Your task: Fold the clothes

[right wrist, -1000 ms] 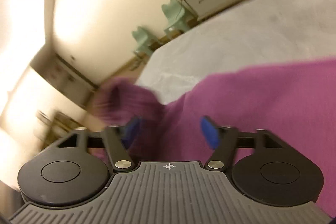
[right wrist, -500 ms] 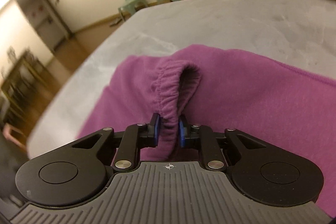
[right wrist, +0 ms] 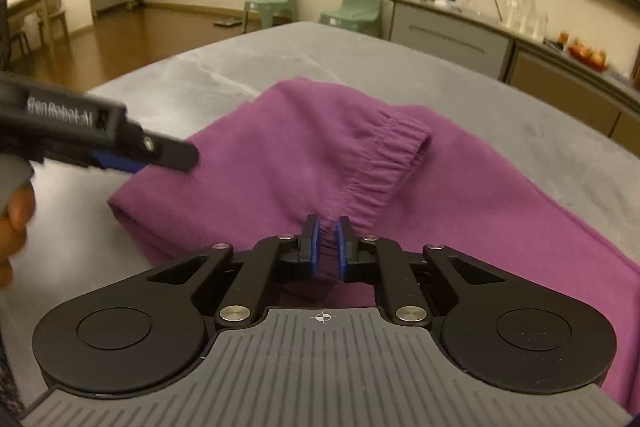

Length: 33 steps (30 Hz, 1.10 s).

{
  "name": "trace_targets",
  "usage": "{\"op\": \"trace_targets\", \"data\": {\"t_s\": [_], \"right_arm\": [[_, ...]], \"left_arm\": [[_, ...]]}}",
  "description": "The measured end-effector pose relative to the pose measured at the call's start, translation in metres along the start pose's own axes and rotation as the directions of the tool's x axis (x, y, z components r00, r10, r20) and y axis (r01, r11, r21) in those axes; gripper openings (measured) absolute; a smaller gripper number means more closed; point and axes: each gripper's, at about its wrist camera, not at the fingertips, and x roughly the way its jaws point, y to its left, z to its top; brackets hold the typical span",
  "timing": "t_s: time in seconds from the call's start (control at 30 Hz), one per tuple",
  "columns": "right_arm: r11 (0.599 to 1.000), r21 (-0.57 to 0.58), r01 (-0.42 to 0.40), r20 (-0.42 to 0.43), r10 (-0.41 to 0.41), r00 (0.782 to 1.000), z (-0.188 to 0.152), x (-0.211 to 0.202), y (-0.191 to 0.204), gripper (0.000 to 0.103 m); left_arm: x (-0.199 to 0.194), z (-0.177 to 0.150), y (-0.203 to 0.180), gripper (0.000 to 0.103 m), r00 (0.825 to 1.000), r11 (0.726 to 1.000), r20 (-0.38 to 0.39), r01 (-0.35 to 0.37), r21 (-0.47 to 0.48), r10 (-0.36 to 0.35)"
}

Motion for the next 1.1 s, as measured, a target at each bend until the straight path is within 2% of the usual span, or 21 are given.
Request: {"op": "trace_targets", "data": {"t_s": [0.1, 0.13, 0.17, 0.2, 0.23, 0.3, 0.33, 0.4, 0.43, 0.5, 0.57, 0.63, 0.67, 0.73, 0.77, 0.8, 0.83, 0.9, 0.97, 1.07, 1.1], "right_arm": [[0.997, 0.048, -0.061, -0.015, 0.062, 0.998, 0.001, 0.009, -0.014, 0.014], [0.995, 0.062, -0.08, -0.019, 0.082, 0.996, 0.002, 0.012, -0.019, 0.015], [0.996, 0.041, -0.081, -0.022, 0.082, 0.996, 0.001, 0.015, -0.018, 0.016], [0.995, 0.033, -0.092, -0.03, 0.093, 0.995, 0.0, 0.012, -0.014, 0.021], [0.993, 0.048, -0.108, -0.031, 0.11, 0.993, 0.001, -0.002, -0.017, 0.035], [0.98, 0.155, -0.122, 0.016, 0.121, 0.992, 0.008, -0.012, -0.035, 0.053], [0.972, 0.194, -0.132, 0.042, 0.126, 0.991, 0.019, -0.038, -0.038, 0.054], [0.945, 0.281, -0.17, 0.076, 0.155, 0.985, 0.026, -0.044, -0.06, 0.057], [0.927, 0.323, -0.189, 0.094, 0.168, 0.981, 0.029, -0.048, -0.071, 0.059], [0.887, 0.4, -0.23, 0.139, 0.19, 0.972, 0.033, -0.06, -0.093, 0.064], [0.84, 0.469, -0.274, 0.191, 0.207, 0.96, 0.033, -0.077, -0.117, 0.067], [0.805, 0.503, -0.314, 0.212, 0.238, 0.948, 0.029, -0.099, -0.139, 0.086], [0.8, 0.508, -0.32, 0.21, 0.244, 0.947, 0.026, -0.106, -0.147, 0.09], [0.79, 0.518, -0.327, 0.205, 0.257, 0.945, 0.02, -0.119, -0.162, 0.089], [0.81, 0.511, -0.288, 0.172, 0.232, 0.957, 0.015, -0.122, -0.164, 0.087], [0.829, 0.501, -0.248, 0.139, 0.206, 0.969, 0.01, -0.125, -0.167, 0.076], [0.847, 0.49, -0.207, 0.105, 0.178, 0.978, 0.005, -0.128, -0.169, 0.058], [0.89, 0.451, -0.071, 0.009, 0.075, 0.997, -0.005, -0.12, -0.175, 0.039], [0.899, 0.438, -0.008, -0.045, 0.031, 0.999, -0.022, -0.102, -0.181, 0.039], [0.883, 0.469, -0.035, -0.022, 0.052, 0.998, -0.04, -0.085, -0.197, 0.039], [0.877, 0.478, -0.052, -0.004, 0.061, 0.998, -0.042, -0.083, -0.201, 0.039]], "left_arm": [[0.005, -0.005, 0.007, 0.057, 1.0, 0.999, 0.002, 0.03, -0.041, -0.03], [0.006, -0.006, 0.008, 0.048, 1.0, 0.998, 0.004, 0.031, -0.052, -0.03], [0.008, -0.005, 0.009, 0.026, 1.0, 0.998, 0.003, 0.024, -0.06, -0.024], [0.01, -0.005, 0.007, 0.017, 1.0, 0.998, 0.007, 0.017, -0.059, -0.016], [0.006, -0.004, 0.003, 0.016, 1.0, 0.999, 0.026, 0.013, -0.039, -0.012], [-0.003, -0.004, -0.008, 0.014, 0.998, 1.0, 0.067, 0.002, 0.011, -0.003], [-0.012, -0.007, -0.023, 0.014, 0.994, 0.997, 0.105, -0.017, 0.074, 0.009], [-0.029, -0.016, -0.063, 0.014, 0.983, 0.971, 0.183, -0.069, 0.231, 0.026], [-0.036, -0.022, -0.087, 0.014, 0.975, 0.943, 0.222, -0.102, 0.318, 0.03], [-0.045, -0.041, -0.135, 0.014, 0.958, 0.851, 0.285, -0.172, 0.496, 0.028], [-0.042, -0.066, -0.182, 0.014, 0.95, 0.726, 0.311, -0.219, 0.652, 0.008], [-0.033, -0.095, -0.22, 0.014, 0.951, 0.596, 0.31, -0.242, 0.766, -0.013], [-0.027, -0.108, -0.232, 0.014, 0.957, 0.549, 0.29, -0.23, 0.803, -0.024], [-0.012, -0.132, -0.249, 0.016, 0.973, 0.469, 0.23, -0.186, 0.863, -0.036], [-0.005, -0.144, -0.257, 0.019, 0.979, 0.432, 0.199, -0.163, 0.887, -0.04], [-0.001, -0.153, -0.261, 0.024, 0.984, 0.413, 0.171, -0.138, 0.9, -0.045], [0.001, -0.16, -0.263, 0.025, 0.988, 0.406, 0.145, -0.112, 0.907, -0.052], [0.001, -0.169, -0.263, 0.026, 0.993, 0.401, 0.101, -0.07, 0.913, -0.058], [-0.007, -0.166, -0.256, 0.029, 0.995, 0.423, 0.069, -0.031, 0.905, -0.073], [-0.027, -0.132, -0.24, 0.03, 0.994, 0.548, 0.04, 0.024, 0.836, -0.105], [-0.032, -0.113, -0.236, 0.033, 0.993, 0.604, 0.035, 0.042, 0.796, -0.117]]}}
